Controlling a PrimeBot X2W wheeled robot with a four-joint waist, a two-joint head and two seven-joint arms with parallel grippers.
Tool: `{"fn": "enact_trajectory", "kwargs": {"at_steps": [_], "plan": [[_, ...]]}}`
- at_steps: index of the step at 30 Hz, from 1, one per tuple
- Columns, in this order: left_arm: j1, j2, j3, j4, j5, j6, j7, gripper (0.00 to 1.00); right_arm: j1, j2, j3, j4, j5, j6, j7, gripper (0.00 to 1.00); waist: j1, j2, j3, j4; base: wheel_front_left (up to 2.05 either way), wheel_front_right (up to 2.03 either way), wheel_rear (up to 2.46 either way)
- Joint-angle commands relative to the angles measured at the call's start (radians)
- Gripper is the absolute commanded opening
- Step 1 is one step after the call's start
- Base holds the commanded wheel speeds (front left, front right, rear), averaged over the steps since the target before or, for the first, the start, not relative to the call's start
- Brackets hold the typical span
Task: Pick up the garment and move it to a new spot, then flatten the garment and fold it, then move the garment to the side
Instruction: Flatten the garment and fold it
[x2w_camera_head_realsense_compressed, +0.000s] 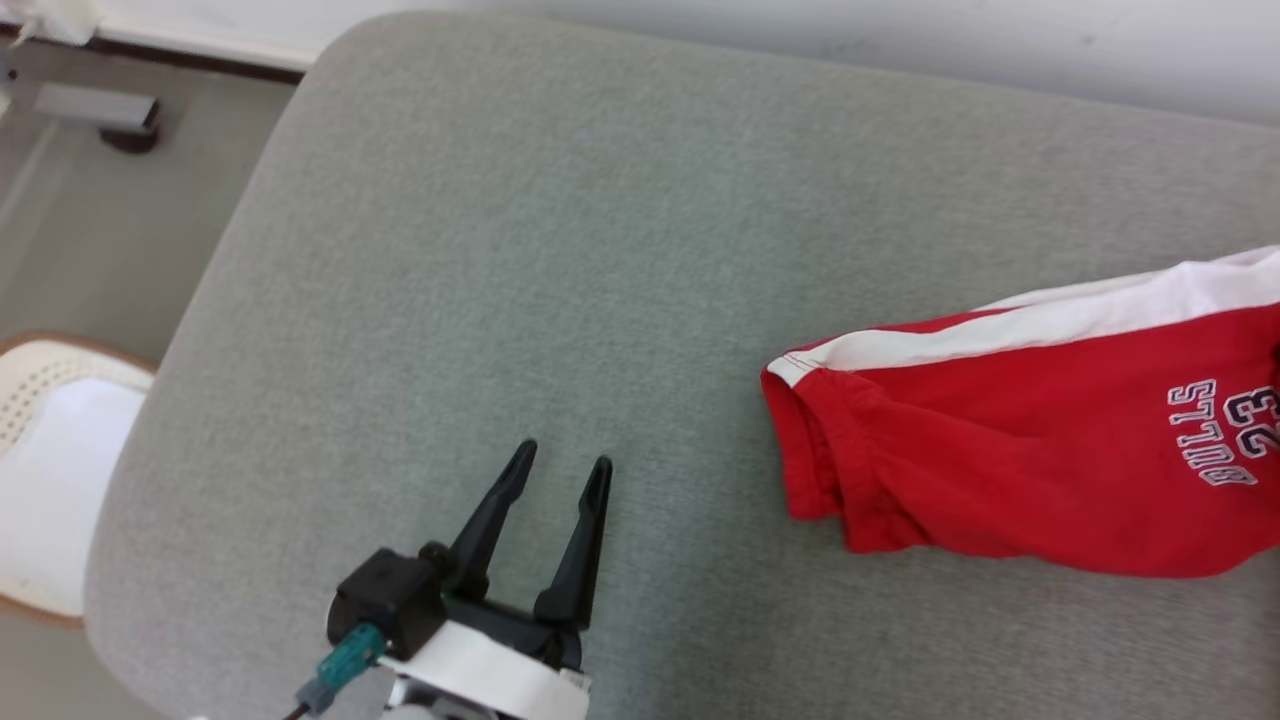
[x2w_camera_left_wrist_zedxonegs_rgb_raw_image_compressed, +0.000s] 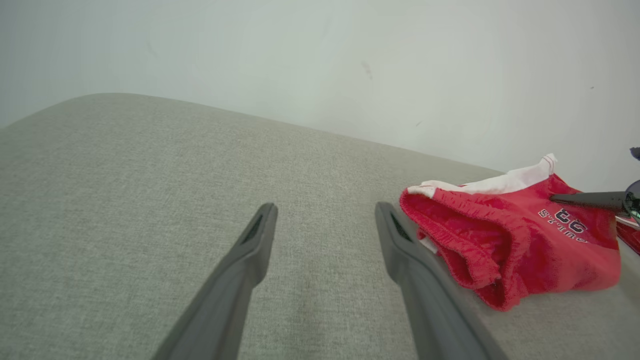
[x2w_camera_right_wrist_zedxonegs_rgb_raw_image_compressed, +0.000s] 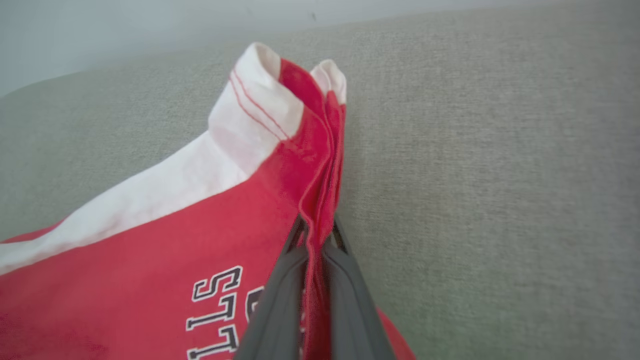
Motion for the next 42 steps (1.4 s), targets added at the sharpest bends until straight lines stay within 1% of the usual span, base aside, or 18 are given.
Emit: {"fn": "enact_trajectory", "kwargs": {"at_steps": [1,6,9,14,17,20,24,25,32,37,42], "plan": [[0.034,-0.001,0.014,0.009,0.011,-0.007,0.0,1.0,0.031,0.009,-0.01,0.01,0.012,0.003,-0.014,0.0,0.0,0.0,-0.048,-0.047,0.0,0.0,0.0],[0.099,0.0,0.053,0.007,0.038,-0.019,0.0,1.0,0.075,0.01,-0.035,0.014,0.028,0.003,-0.045,0.0,0.0,0.0,-0.093,-0.115,0.0,0.0,0.0],[0.125,-0.004,0.064,0.008,0.048,-0.025,0.0,1.0,0.096,-0.005,-0.065,0.016,0.027,0.003,-0.062,0.0,0.0,0.0,-0.106,-0.137,0.0,0.0,0.0],[0.14,-0.01,0.072,0.009,0.058,-0.033,0.0,1.0,0.114,-0.023,-0.108,0.003,0.022,0.003,-0.063,0.0,0.0,0.0,-0.116,-0.149,0.0,0.0,0.0],[0.141,-0.015,0.071,0.011,0.06,-0.038,0.0,1.0,0.105,-0.016,-0.125,-0.011,0.012,0.003,-0.056,0.0,0.0,0.0,-0.118,-0.147,0.0,0.0,0.0],[0.144,-0.017,0.067,0.017,0.056,-0.04,0.0,1.0,0.096,0.001,-0.111,-0.033,0.012,0.003,-0.043,0.0,0.0,0.0,-0.119,-0.138,0.0,0.0,0.0],[0.149,-0.021,0.07,0.027,0.053,-0.042,0.0,1.0,0.081,0.034,-0.047,-0.078,0.019,0.003,-0.021,0.0,0.0,0.0,-0.124,-0.125,0.0,0.0,0.0],[0.149,-0.021,0.07,0.027,0.053,-0.042,0.0,1.0,0.081,0.034,-0.047,-0.078,0.019,0.003,-0.021,0.0,0.0,0.0,-0.124,-0.125,0.0,0.0,0.0],[0.155,-0.024,0.084,0.043,0.067,-0.039,0.0,1.0,0.069,0.124,0.099,-0.175,0.058,0.003,-0.002,0.0,0.0,0.0,-0.129,-0.104,0.0,0.0,0.0],[0.154,-0.025,0.082,0.048,0.059,-0.04,0.0,1.0,0.059,0.187,0.169,-0.199,0.028,0.003,-0.009,0.0,0.0,0.0,-0.127,-0.094,0.0,0.0,0.0],[0.15,-0.026,0.082,0.054,0.054,-0.039,0.0,1.0,0.054,0.239,0.209,-0.195,-0.014,0.003,-0.018,0.0,0.0,0.0,-0.126,-0.089,0.0,0.0,0.0]]}}
